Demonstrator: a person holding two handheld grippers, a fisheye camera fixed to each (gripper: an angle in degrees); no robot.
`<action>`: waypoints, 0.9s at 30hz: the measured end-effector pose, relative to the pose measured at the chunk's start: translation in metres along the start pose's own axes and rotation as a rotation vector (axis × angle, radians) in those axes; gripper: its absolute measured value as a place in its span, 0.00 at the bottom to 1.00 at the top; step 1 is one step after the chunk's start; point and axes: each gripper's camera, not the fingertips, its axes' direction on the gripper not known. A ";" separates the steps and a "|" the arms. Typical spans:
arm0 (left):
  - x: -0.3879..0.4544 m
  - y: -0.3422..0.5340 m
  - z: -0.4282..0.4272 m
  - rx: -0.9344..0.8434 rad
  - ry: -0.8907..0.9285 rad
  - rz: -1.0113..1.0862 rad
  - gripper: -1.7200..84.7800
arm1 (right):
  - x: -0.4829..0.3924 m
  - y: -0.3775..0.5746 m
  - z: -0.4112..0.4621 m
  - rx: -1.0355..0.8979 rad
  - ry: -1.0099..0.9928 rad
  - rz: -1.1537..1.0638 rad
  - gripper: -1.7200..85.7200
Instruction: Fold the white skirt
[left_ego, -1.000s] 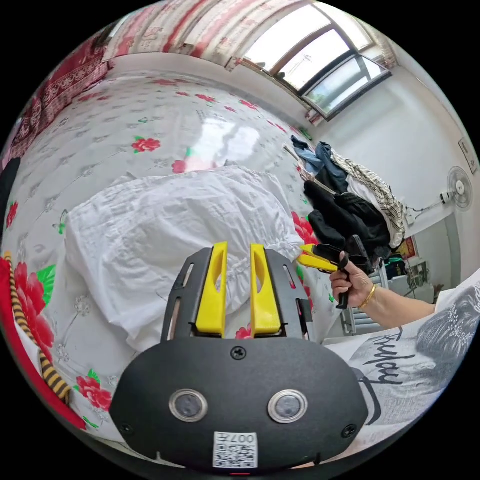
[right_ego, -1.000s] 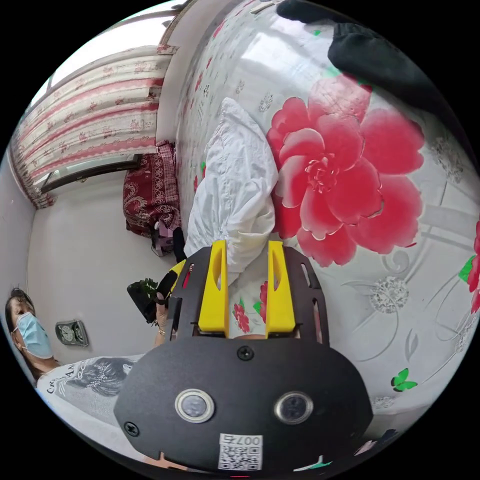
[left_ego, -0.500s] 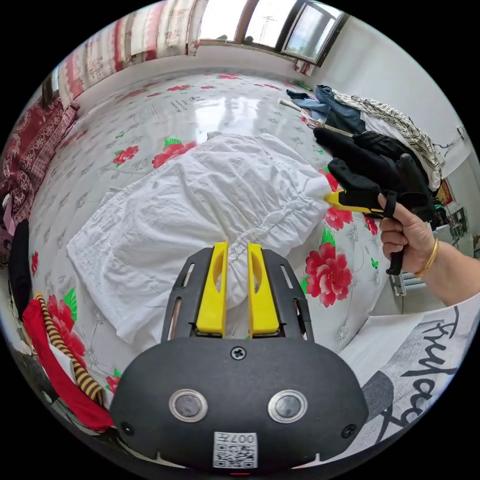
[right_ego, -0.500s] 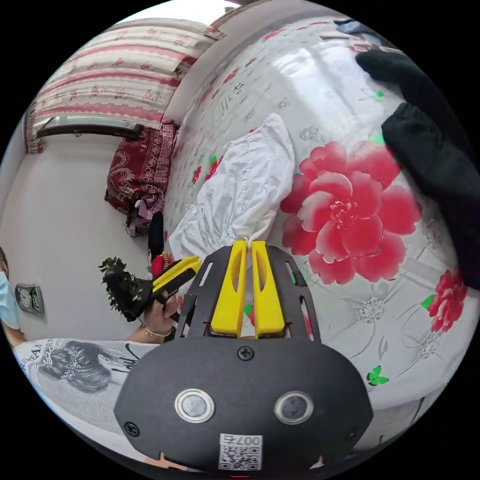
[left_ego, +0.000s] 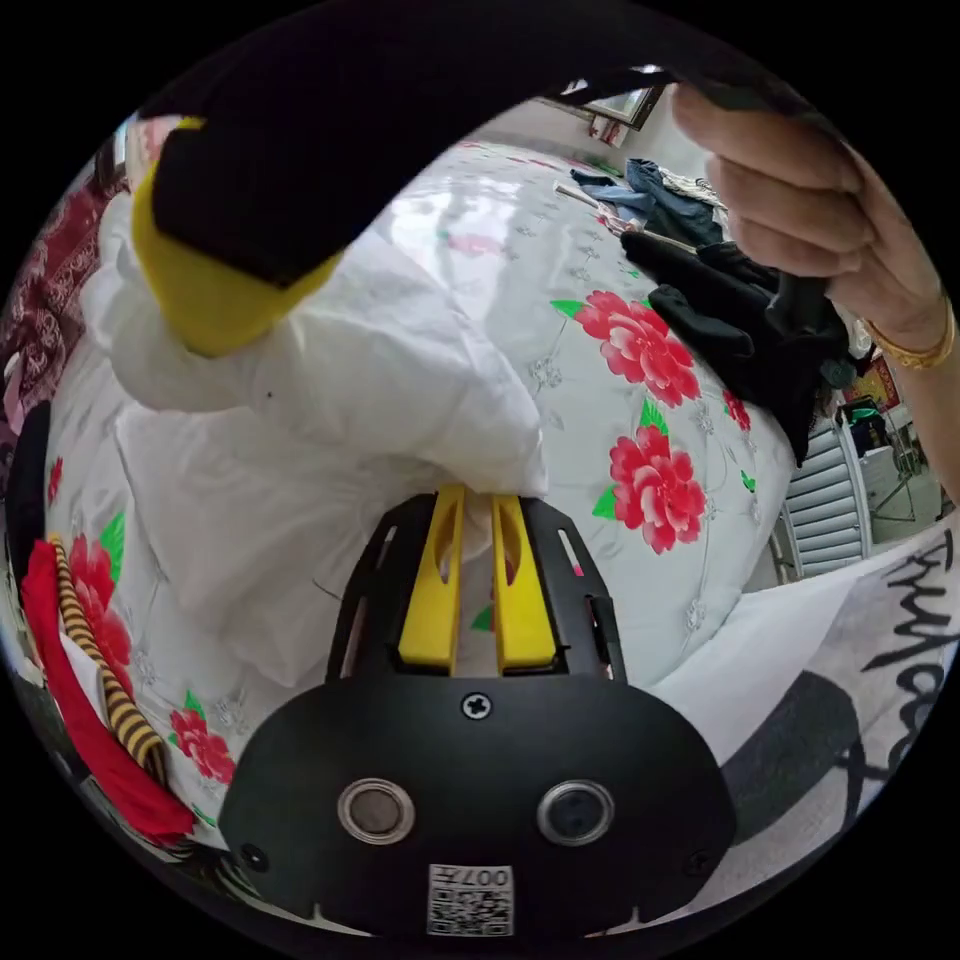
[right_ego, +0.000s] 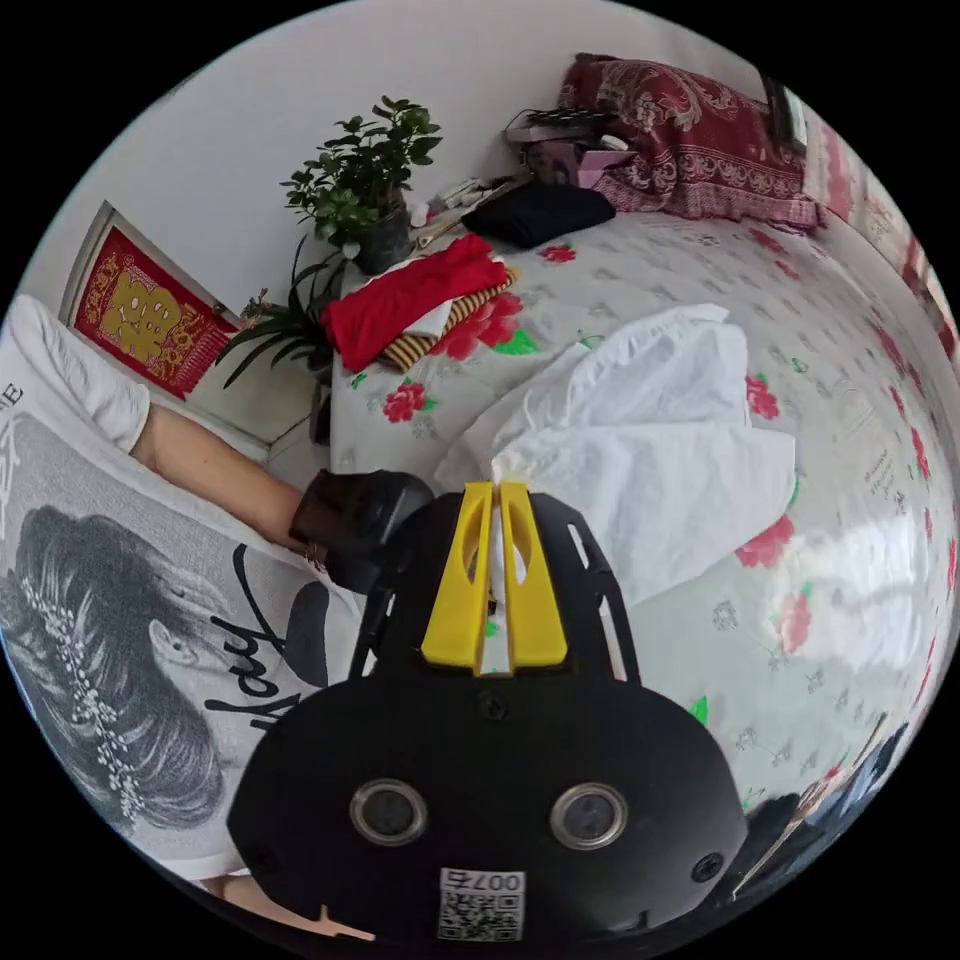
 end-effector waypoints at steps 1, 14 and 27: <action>-0.009 0.019 -0.006 -0.009 0.019 -0.025 0.07 | 0.002 -0.004 0.013 -0.015 -0.029 0.004 0.02; -0.180 0.175 -0.050 0.212 0.492 -0.791 0.15 | 0.050 -0.005 0.107 -0.047 -0.344 0.198 0.05; -0.213 0.159 -0.053 0.097 0.498 -0.639 0.22 | 0.129 0.000 0.033 0.210 -0.044 0.435 0.11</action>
